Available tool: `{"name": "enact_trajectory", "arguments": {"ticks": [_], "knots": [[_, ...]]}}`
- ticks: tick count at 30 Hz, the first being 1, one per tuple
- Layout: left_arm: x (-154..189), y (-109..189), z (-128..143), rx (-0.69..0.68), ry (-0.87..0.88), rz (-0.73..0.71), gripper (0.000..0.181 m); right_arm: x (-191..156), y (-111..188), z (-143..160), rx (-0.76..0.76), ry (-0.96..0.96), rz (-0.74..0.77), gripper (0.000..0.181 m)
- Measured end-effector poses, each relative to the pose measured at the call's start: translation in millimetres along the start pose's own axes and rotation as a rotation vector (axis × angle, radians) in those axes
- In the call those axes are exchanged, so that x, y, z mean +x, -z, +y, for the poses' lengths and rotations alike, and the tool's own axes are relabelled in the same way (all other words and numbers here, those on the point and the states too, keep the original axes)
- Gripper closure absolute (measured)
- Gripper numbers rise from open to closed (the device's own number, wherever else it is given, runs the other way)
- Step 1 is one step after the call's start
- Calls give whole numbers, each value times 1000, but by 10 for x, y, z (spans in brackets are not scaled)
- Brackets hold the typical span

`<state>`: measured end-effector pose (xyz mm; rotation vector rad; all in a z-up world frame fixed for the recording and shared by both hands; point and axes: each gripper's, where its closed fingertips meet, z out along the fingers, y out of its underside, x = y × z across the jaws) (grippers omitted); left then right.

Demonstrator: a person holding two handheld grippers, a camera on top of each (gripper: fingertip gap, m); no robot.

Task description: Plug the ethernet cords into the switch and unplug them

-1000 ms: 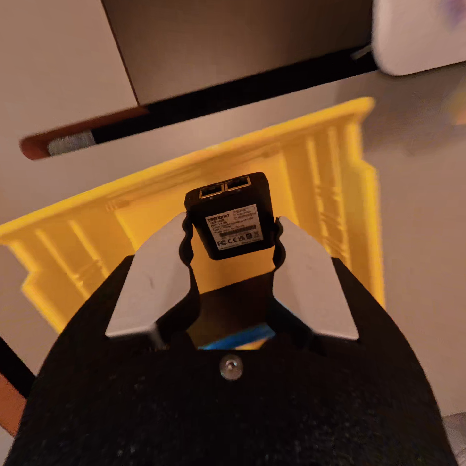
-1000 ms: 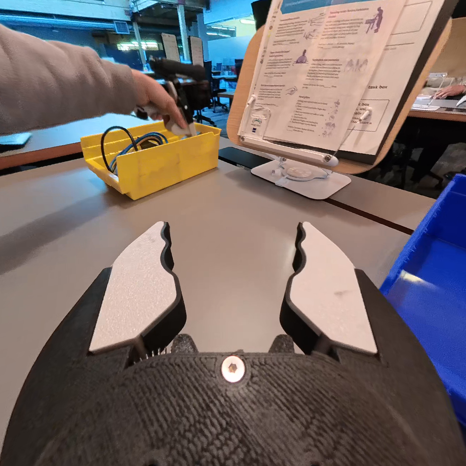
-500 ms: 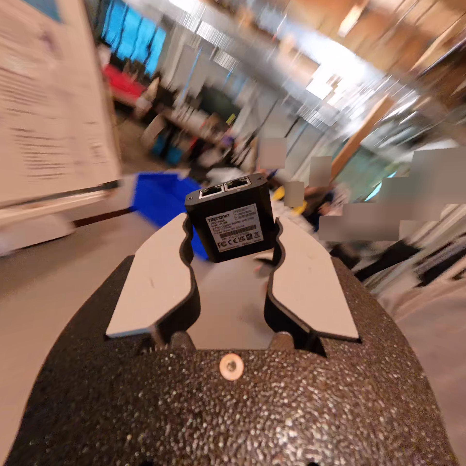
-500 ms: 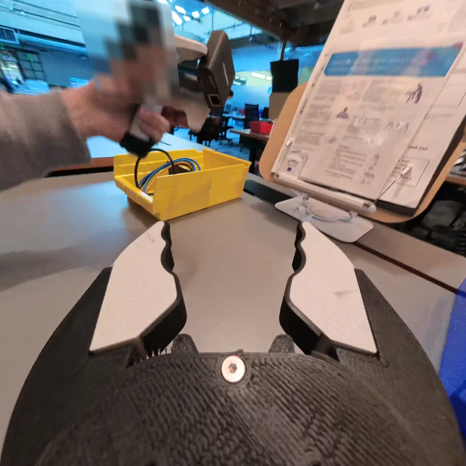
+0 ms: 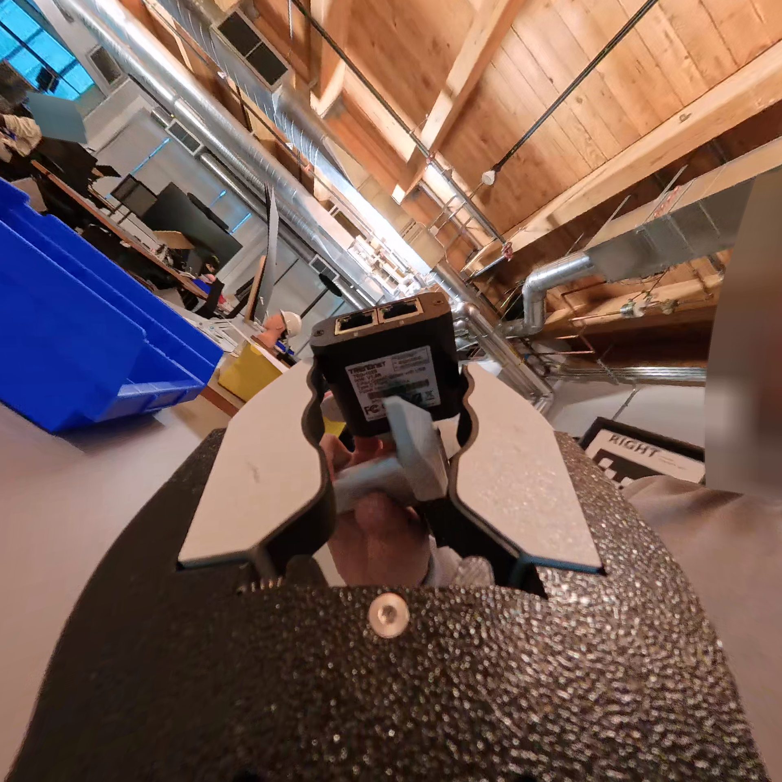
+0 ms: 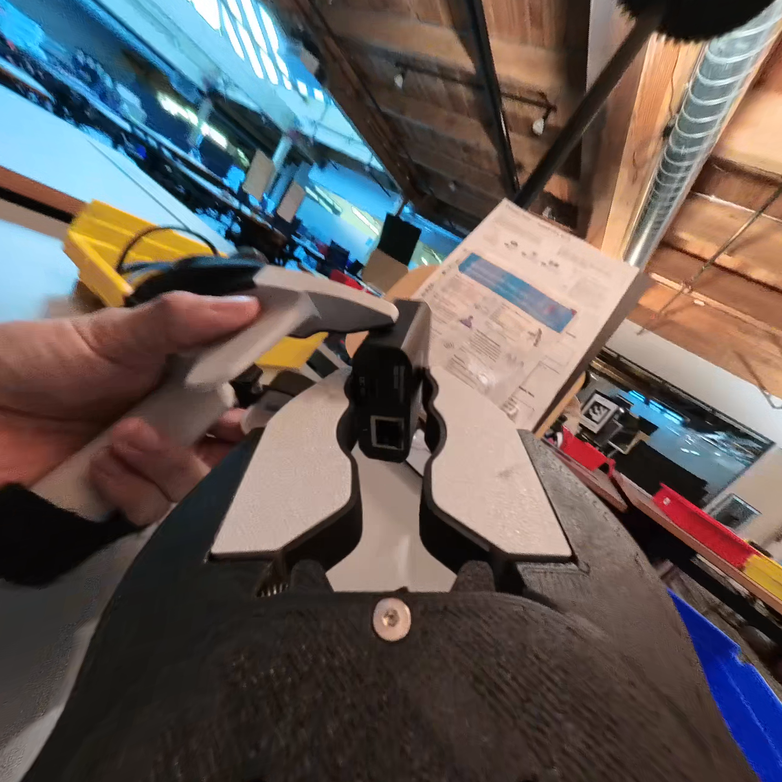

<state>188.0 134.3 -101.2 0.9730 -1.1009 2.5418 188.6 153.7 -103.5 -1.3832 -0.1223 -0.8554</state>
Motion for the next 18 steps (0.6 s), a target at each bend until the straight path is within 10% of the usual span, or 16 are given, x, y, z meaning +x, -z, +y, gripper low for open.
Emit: {"name": "enact_trajectory", "arguments": {"ticks": [1, 8, 14, 18], "knots": [[-26, 2, 16, -13, -24, -18, 121, 10, -3, 53, -12, 3, -5, 155], [-167, 133, -123, -121, -444, -189, 122, -185, -30, 223, 34, -251, -214, 130], [11, 382, -236, -273, -785, -95, 122, -250, -43, 206, 41, -1536, -662, 93], [128, 444, -213, -303, -845, -6, 122, -300, -18, 77, 138, -2047, -855, 102]]}}
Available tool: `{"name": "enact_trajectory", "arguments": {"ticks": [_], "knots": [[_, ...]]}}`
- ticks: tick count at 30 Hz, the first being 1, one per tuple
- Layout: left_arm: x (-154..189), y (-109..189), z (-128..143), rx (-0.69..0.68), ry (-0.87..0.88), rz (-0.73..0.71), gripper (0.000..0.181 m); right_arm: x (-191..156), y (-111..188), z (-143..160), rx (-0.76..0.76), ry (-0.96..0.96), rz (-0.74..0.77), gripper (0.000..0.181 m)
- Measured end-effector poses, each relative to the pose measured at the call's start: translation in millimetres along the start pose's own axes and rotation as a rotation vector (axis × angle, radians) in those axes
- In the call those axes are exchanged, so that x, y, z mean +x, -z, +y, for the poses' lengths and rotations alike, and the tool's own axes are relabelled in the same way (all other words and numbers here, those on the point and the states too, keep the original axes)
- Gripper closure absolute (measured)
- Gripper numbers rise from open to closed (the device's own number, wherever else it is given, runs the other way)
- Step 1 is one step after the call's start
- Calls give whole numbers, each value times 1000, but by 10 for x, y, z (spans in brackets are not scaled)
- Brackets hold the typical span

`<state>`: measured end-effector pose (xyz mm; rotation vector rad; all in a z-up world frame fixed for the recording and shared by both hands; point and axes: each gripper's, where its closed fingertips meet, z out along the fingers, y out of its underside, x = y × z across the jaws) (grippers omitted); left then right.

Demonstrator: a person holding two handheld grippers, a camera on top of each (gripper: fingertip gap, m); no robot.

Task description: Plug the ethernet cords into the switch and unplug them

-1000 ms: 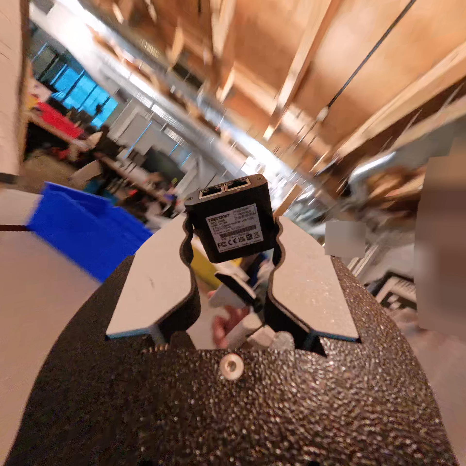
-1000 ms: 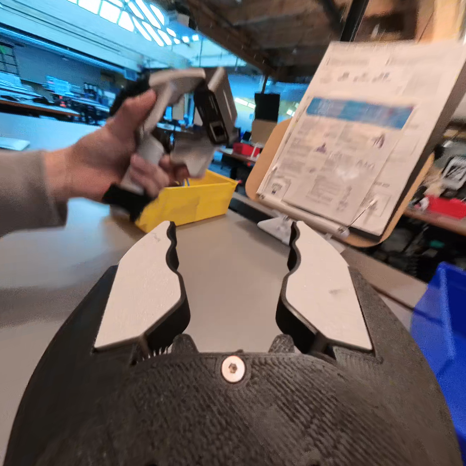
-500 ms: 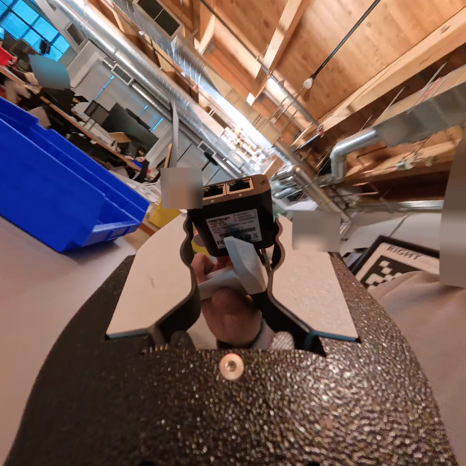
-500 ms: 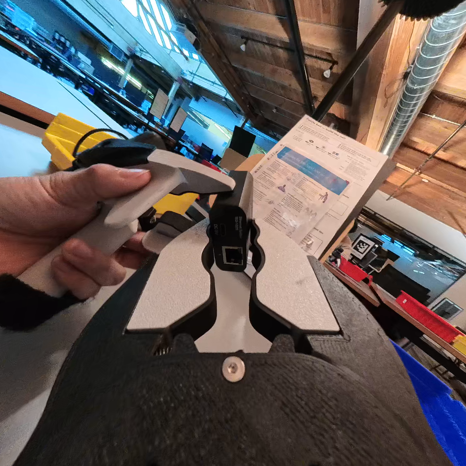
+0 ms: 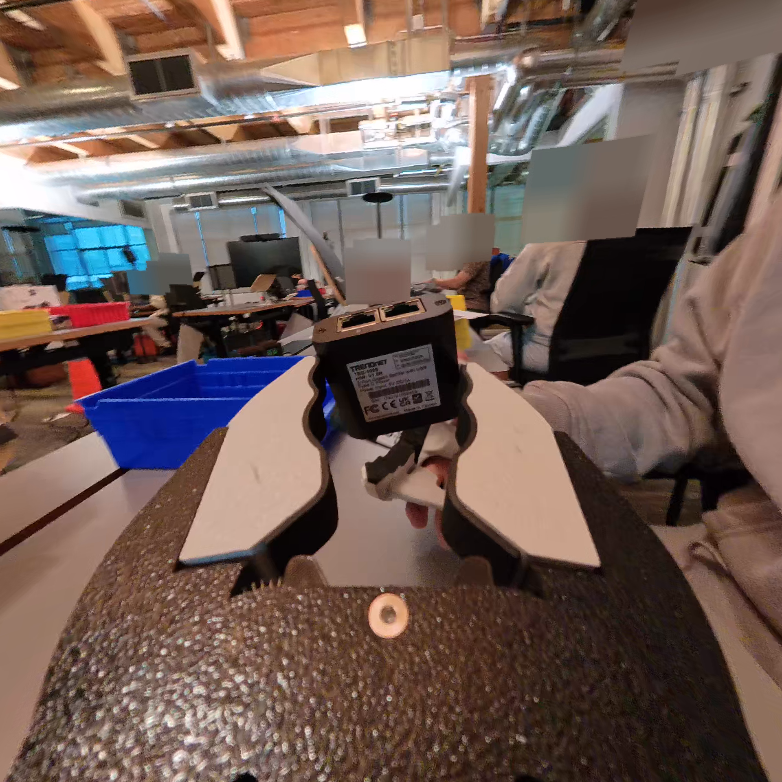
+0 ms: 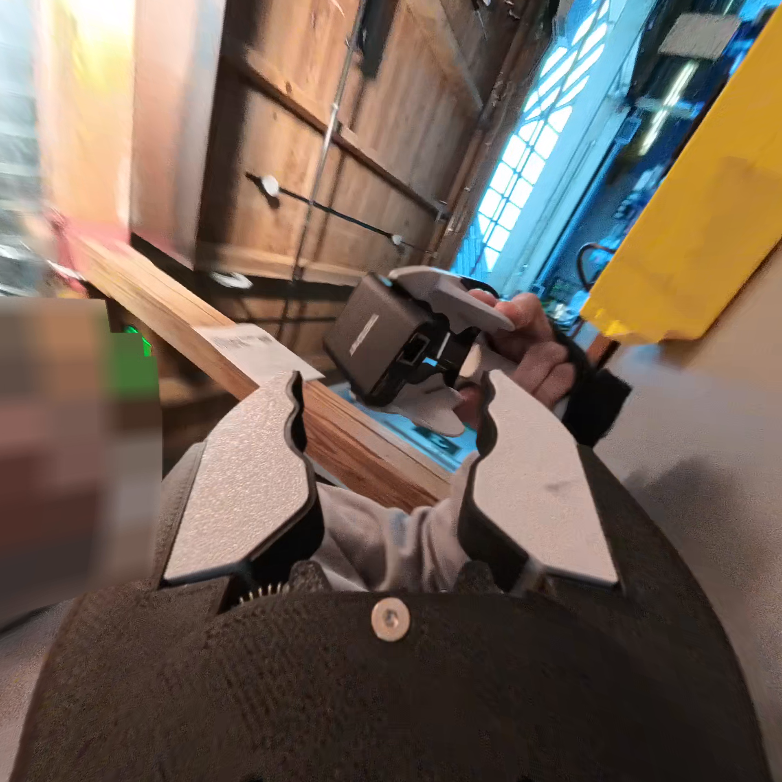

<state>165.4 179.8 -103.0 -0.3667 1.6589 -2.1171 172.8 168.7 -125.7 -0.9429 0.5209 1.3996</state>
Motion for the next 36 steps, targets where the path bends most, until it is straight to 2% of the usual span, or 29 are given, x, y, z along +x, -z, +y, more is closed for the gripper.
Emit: {"name": "enact_trajectory", "arguments": {"ticks": [3, 6, 9, 12, 15, 19, 21, 24, 28, 30, 31, 36], "knots": [[97, -5, -28, 33, -16, 56, 122, 29, -61, 25, 39, -80, -14, 102], [141, -58, 111, -20, -34, 75, 122, -19, -159, 153, 0, -124, -56, 101], [158, -96, 148, -29, -54, 74, 122, -116, -201, 171, 9, -181, -133, 120], [141, -112, 145, -49, -75, 72, 122, -79, -171, 161, 12, -174, -117, 134], [162, -123, 114, -56, -98, 87, 122, -108, -142, 75, 56, -206, -143, 133], [200, -161, 21, 10, -85, 110, 122, -187, -185, 116, 65, -198, -212, 138], [207, -168, -19, 42, -76, 115, 122, -189, -189, 121, 89, -193, -243, 150], [209, -173, -9, 25, -94, 109, 123, -213, -174, 110, 102, -148, -272, 154], [167, -135, 82, -74, -105, 54, 127, -258, -140, 46, 52, -1, -191, 157], [92, -95, 57, -106, -145, -15, 108, -244, -107, 1, 26, 48, -118, 157], [71, -70, 42, -133, -171, -36, 104, -195, -81, -2, -10, 74, -56, 157], [77, -10, 172, -406, -333, -54, 103, -23, 89, -54, -117, 205, 169, 157]]}}
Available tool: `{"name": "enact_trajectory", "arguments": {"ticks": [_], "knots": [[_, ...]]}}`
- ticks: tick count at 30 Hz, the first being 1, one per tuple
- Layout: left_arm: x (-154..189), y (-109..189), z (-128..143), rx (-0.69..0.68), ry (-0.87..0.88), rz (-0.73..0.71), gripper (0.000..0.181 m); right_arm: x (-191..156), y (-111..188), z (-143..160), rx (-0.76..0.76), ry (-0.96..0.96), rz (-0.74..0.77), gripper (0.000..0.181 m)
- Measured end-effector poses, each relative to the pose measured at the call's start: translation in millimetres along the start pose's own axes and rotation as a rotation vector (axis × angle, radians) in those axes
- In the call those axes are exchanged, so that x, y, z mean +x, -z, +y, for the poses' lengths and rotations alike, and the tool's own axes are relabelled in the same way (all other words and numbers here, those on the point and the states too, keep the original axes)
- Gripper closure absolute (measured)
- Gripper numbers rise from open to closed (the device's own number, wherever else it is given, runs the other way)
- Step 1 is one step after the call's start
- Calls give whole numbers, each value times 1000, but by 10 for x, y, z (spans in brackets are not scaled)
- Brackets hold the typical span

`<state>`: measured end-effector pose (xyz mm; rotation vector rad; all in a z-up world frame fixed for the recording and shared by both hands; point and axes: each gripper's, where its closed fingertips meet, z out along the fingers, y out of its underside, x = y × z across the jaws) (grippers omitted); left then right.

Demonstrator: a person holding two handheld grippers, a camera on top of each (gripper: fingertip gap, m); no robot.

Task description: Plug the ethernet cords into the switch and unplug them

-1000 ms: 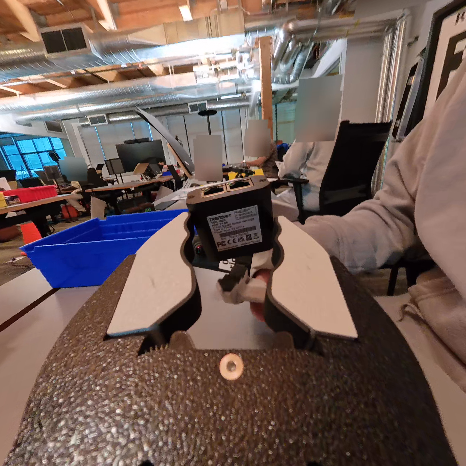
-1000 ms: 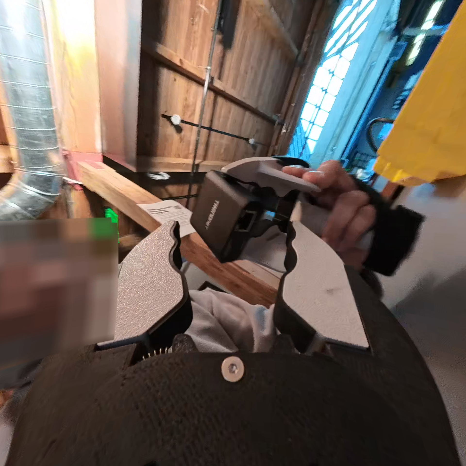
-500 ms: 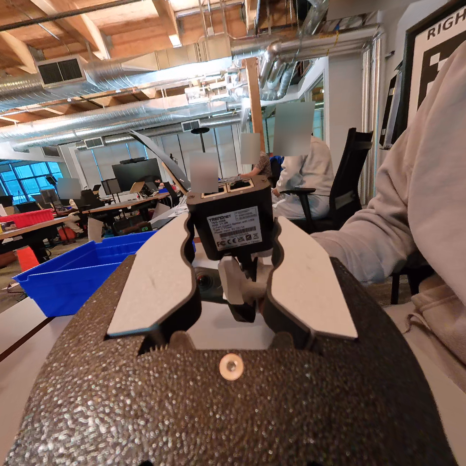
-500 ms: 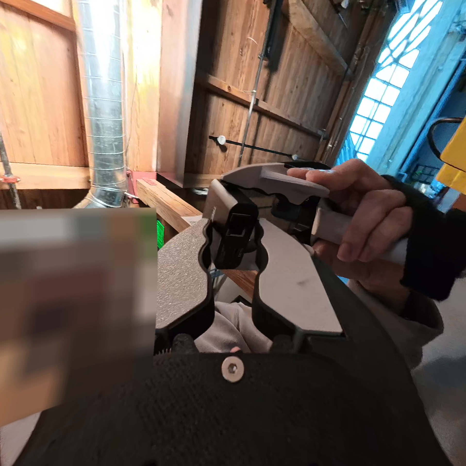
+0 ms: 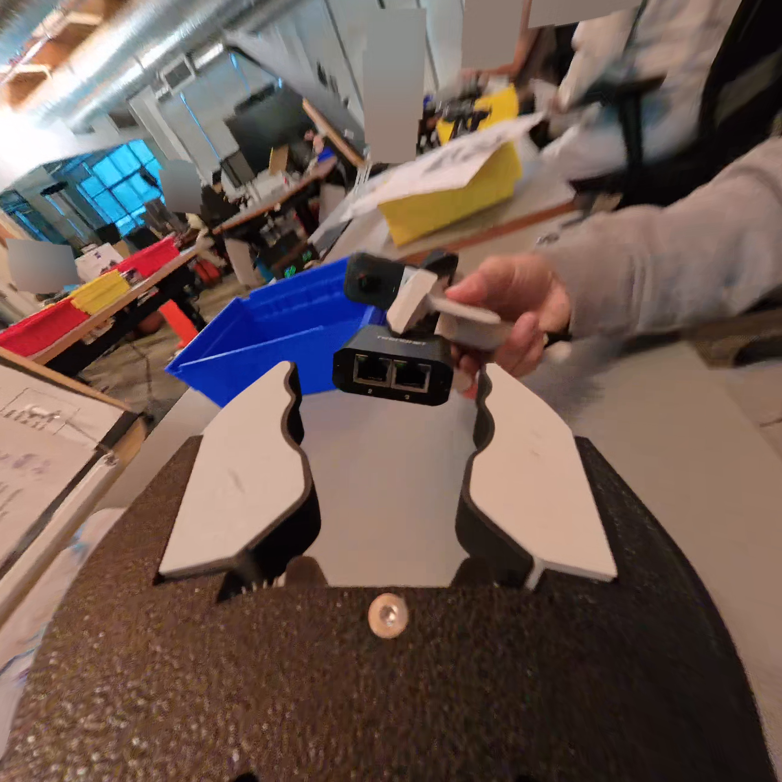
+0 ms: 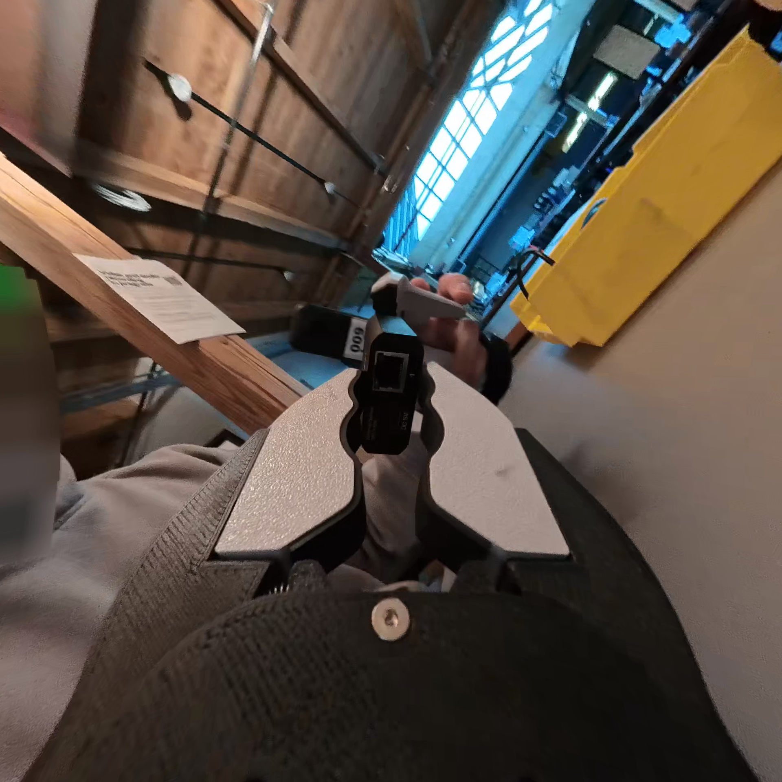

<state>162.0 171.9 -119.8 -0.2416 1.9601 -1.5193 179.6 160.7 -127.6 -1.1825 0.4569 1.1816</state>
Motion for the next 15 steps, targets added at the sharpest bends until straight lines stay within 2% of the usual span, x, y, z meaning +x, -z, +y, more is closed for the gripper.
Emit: {"name": "enact_trajectory", "arguments": {"ticks": [3, 6, 8, 10, 11, 13, 14, 15], "knots": [[58, -29, 98, -91, -101, -5, 112, -42, -12, 30, -37, 18, 3, 157], [53, -24, 115, -93, -168, -51, 118, -49, -38, 63, -53, 45, 14, 157], [55, -22, 125, -89, -157, -79, 123, -45, -40, 63, -53, 58, 18, 157], [79, -29, 148, -97, -112, -93, 125, -37, -23, 81, -74, 178, 37, 154], [80, -30, 155, -91, -72, -103, 125, -32, -16, 119, -106, 288, 57, 145], [126, -23, 156, -38, 71, -65, 125, 21, -10, 159, -175, 534, 157, 99], [143, -13, 135, 10, 155, -44, 125, 28, 0, 191, -222, 656, 193, 85], [165, -2, 113, 57, 232, -14, 125, 5, 3, 225, -260, 756, 205, 84]]}}
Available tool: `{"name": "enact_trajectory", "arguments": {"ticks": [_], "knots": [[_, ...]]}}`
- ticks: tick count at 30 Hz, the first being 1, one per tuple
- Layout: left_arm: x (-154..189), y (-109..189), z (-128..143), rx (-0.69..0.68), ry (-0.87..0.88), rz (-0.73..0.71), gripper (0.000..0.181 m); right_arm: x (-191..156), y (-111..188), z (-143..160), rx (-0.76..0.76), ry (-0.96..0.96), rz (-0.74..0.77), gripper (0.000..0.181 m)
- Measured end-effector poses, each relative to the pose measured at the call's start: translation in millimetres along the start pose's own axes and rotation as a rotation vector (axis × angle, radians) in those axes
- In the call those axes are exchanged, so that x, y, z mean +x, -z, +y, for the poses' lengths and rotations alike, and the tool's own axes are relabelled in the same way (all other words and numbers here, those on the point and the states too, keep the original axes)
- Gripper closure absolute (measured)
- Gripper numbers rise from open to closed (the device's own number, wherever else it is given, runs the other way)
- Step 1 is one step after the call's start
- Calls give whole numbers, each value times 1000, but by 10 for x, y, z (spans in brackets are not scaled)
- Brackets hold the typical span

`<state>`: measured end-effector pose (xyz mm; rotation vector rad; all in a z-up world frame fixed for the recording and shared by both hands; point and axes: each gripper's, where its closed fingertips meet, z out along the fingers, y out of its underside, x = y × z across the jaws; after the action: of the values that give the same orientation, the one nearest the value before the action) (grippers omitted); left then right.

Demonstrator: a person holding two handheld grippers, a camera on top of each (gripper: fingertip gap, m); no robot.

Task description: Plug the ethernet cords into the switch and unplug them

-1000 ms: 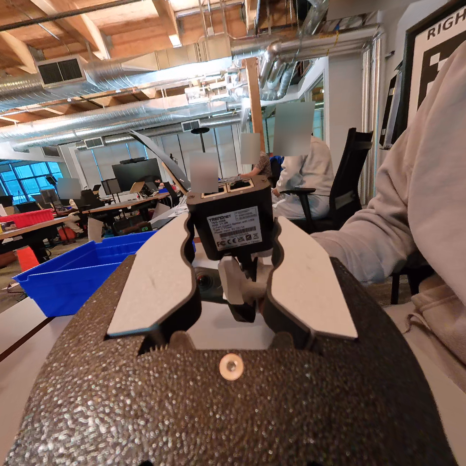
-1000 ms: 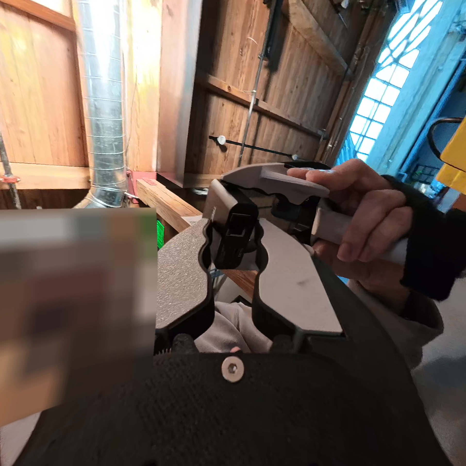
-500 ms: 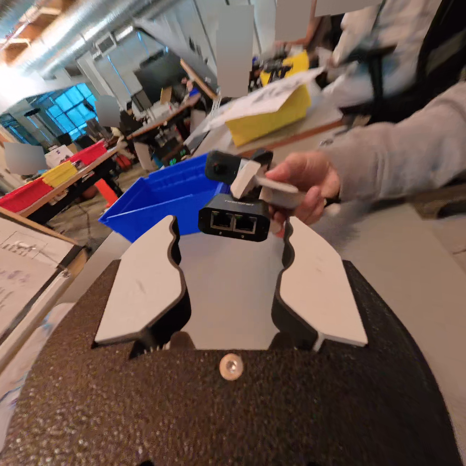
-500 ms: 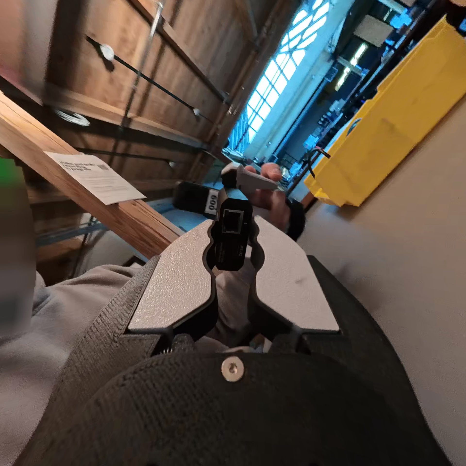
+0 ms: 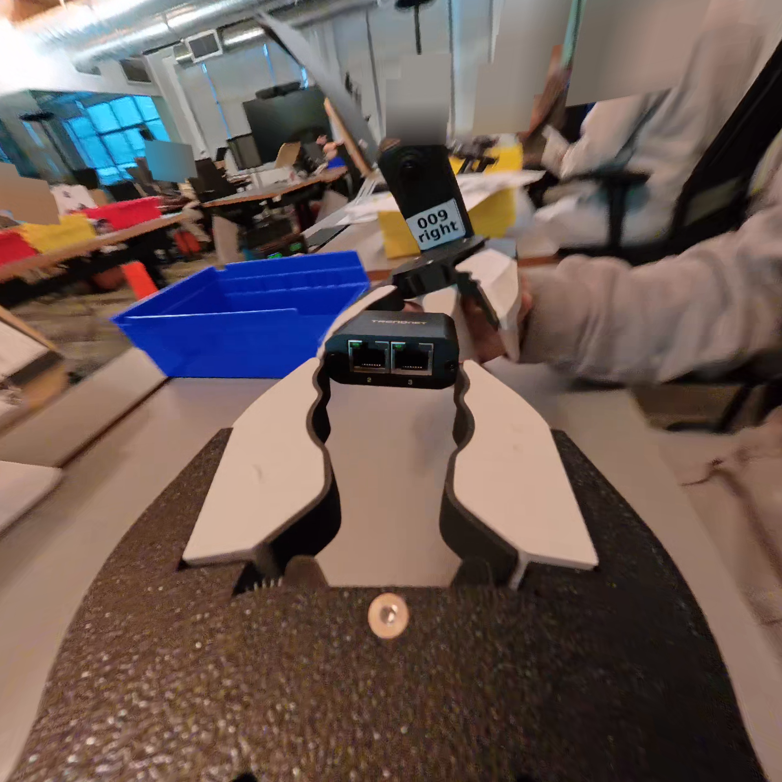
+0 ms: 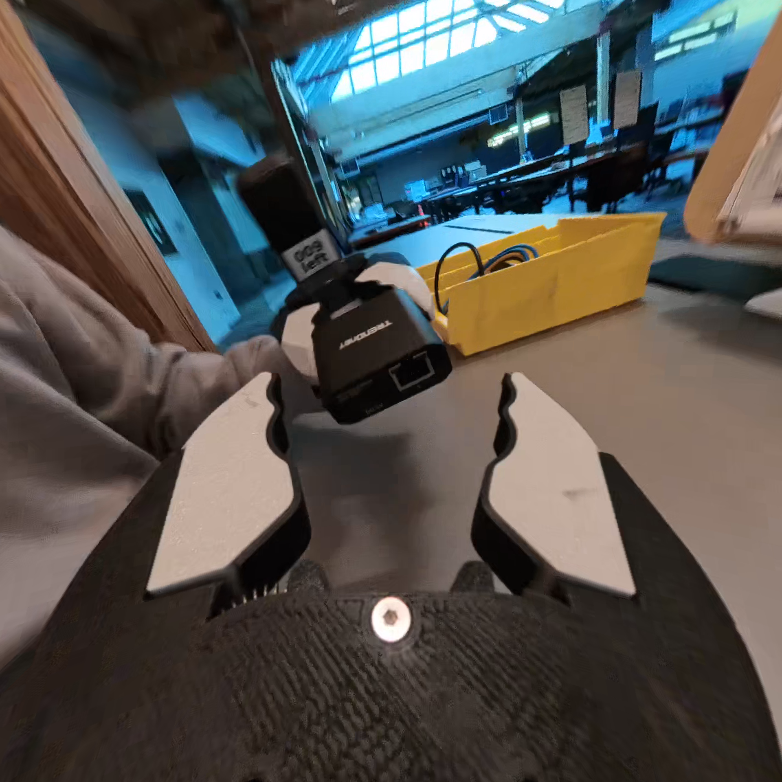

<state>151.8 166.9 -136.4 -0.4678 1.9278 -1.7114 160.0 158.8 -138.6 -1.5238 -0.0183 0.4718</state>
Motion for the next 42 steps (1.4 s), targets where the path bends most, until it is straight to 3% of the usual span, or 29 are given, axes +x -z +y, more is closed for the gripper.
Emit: {"name": "enact_trajectory", "arguments": {"ticks": [4, 9, 20, 25, 28, 31, 33, 35, 37, 38, 42], "knots": [[46, 16, -14, 104, 152, 79, 125, -101, -3, -17, 0, 155, -6, 92], [63, -10, -36, 168, 159, 98, 125, -130, 20, -32, 46, 251, -11, 115], [90, -94, 32, 182, 163, 107, 125, -115, -10, -75, 89, 369, 60, 119], [113, -99, 134, 71, 166, 112, 125, -101, 7, -11, 12, 401, 50, 119], [63, -67, 64, 97, 414, 147, 103, -58, 28, 8, 14, 425, 72, 119], [78, -91, 115, 78, 714, 209, 104, -62, 31, -1, 30, 476, 82, 119], [240, -98, 98, 73, 885, 359, 105, -54, 18, 20, 23, 513, 95, 119], [331, -109, 62, 97, 1021, 462, 129, -91, -1, 57, 20, 531, 72, 119], [272, -130, 20, 171, 1155, 473, 136, -97, -18, 89, 12, 547, 69, 119], [242, -161, 74, 157, 1217, 449, 151, -89, -22, 100, 3, 557, 74, 119], [225, -213, 180, 101, 1308, 396, 156, -13, 6, 205, -77, 594, 103, 119]]}}
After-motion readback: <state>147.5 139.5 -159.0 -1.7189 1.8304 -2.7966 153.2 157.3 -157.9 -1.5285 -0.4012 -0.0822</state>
